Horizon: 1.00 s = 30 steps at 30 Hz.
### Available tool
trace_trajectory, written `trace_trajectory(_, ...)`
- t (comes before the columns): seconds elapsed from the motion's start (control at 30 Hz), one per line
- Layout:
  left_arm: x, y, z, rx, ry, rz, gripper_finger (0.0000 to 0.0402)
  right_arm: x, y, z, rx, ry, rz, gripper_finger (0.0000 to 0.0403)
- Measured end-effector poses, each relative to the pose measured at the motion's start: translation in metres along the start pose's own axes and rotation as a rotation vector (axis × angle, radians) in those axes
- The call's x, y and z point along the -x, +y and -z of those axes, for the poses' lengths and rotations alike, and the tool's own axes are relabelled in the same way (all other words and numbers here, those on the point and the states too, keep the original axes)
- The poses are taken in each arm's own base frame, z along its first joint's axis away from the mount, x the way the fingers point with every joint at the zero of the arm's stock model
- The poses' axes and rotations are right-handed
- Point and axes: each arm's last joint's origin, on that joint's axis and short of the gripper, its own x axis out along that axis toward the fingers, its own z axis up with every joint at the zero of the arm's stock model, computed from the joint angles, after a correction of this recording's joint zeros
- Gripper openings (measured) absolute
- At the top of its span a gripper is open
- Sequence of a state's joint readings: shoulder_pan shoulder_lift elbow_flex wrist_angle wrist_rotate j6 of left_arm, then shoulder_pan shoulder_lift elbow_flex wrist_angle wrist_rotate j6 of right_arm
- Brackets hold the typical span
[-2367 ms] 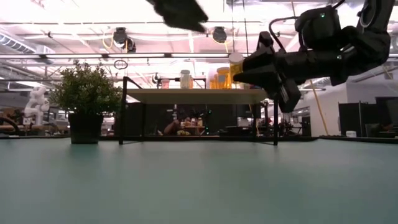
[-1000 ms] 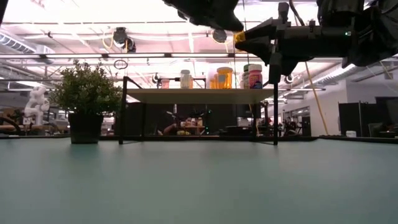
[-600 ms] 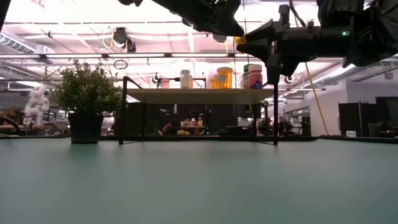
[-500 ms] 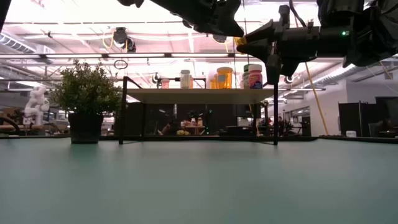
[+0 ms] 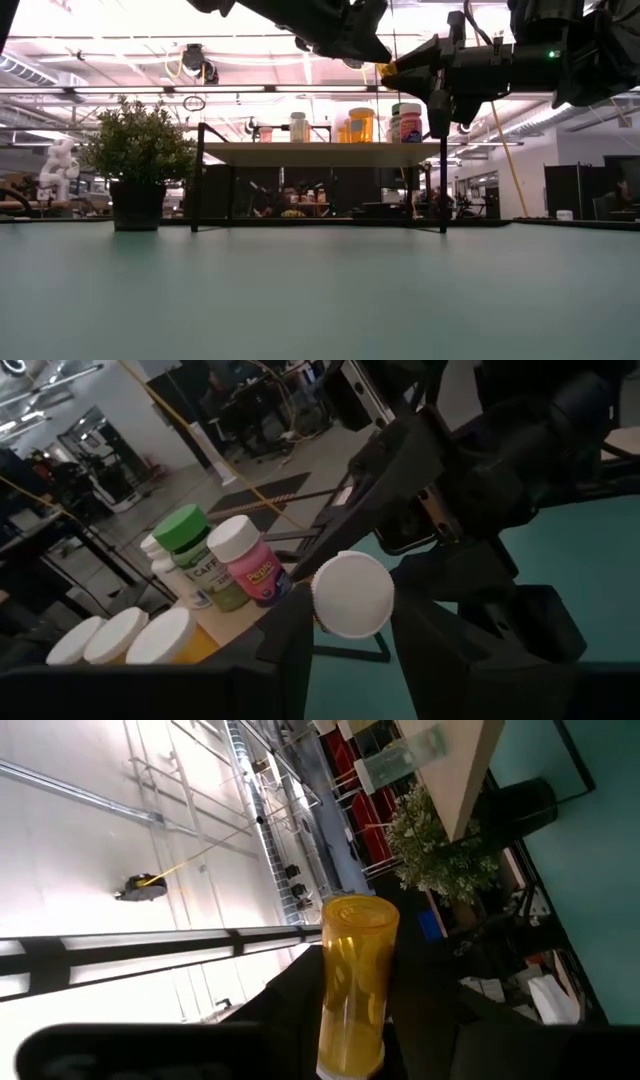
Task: Pick and place medicine bottles onto shelf by color
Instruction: Put the small orange medicine bottle on the shelf
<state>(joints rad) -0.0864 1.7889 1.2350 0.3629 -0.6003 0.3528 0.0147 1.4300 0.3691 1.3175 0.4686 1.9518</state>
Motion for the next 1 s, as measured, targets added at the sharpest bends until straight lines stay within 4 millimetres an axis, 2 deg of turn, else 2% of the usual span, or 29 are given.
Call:
trace_trajectory(0.1,0.0,0.0,0.0,0.023,0.002,-0.001,0.0128,0.0,0.0,0.0,0.013,-0.001,0.0,0.0092)
trace_trajectory(0.23,0.0,0.0,0.0,0.047,0.004,-0.011,0.0129,0.0,0.003,0.001,0.135,-0.007,-0.032,0.0108)
trace_trajectory(0.37,0.0,0.001,-0.001,0.09,0.0,-0.023,0.0129,0.0,0.006,0.001,0.205,-0.017,-0.064,0.0137)
trace_trajectory(0.57,0.001,0.0,-0.001,0.168,0.0,-0.024,0.0129,0.001,0.009,0.002,0.221,-0.033,-0.085,0.0189)
trace_trajectory(0.67,0.01,0.004,-0.008,0.181,0.007,-0.02,0.0129,0.001,0.009,0.002,0.224,-0.033,-0.085,0.0209)
trace_trajectory(0.8,0.032,0.026,-0.021,0.225,0.054,-0.012,0.0129,0.004,0.006,0.0,0.249,-0.009,-0.066,0.0225)
trace_trajectory(1.0,0.064,0.073,-0.024,0.328,0.196,-0.014,0.0129,0.019,-0.006,-0.012,0.266,0.006,0.009,0.0233)
